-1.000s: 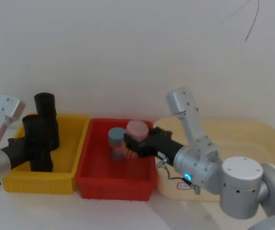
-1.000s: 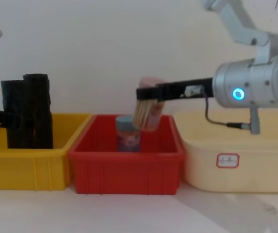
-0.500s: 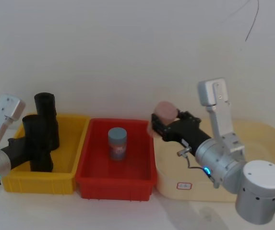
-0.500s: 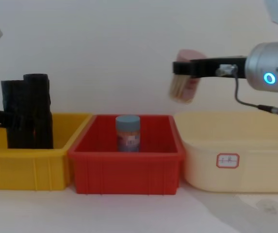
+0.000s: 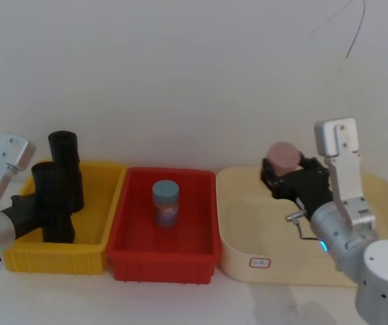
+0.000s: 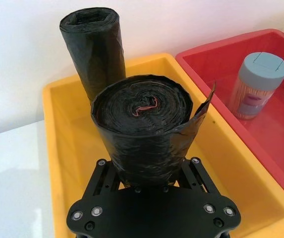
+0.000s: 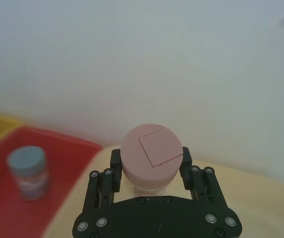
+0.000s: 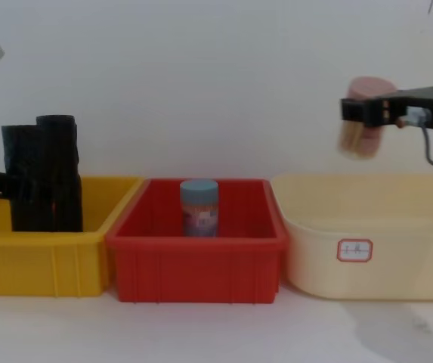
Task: Pick up the garbage bag with the one hand and transfer it to the other hand.
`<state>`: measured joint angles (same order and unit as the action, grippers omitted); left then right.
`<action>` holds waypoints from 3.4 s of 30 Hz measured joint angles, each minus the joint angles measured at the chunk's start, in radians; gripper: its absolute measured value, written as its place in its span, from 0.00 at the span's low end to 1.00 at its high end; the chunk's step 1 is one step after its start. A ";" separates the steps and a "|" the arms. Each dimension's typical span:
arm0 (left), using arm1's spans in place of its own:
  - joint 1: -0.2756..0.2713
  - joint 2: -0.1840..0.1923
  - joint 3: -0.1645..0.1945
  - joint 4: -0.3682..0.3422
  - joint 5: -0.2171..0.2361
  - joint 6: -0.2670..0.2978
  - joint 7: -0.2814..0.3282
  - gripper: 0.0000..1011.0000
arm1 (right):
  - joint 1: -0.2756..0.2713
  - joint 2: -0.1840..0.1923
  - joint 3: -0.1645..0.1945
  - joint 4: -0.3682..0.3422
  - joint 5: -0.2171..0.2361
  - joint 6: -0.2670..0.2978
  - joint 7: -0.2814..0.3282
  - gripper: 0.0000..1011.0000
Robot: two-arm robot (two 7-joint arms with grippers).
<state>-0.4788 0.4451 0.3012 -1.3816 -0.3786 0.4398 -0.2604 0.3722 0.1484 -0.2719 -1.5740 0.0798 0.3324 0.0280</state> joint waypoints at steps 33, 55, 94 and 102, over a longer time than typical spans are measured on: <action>-0.004 0.000 0.000 0.000 0.005 -0.007 -0.005 0.43 | -0.056 0.046 0.054 0.003 -0.141 -0.022 -0.164 0.99; -0.136 0.015 0.015 0.041 -0.024 -0.163 -0.211 0.43 | -0.059 0.049 0.057 0.004 -0.150 -0.023 -0.174 0.99; -0.467 -0.154 0.176 0.477 -0.070 -0.406 -0.588 0.43 | -0.029 0.136 0.003 -0.061 -0.092 -0.089 0.118 0.99; -0.524 -0.216 0.205 0.606 -0.079 -0.419 -0.637 0.43 | -0.030 0.141 0.002 -0.060 -0.090 -0.099 0.141 0.99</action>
<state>-1.0028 0.2286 0.5065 -0.7752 -0.4579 0.0206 -0.8978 0.3417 0.2891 -0.2701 -1.6336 -0.0100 0.2334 0.1692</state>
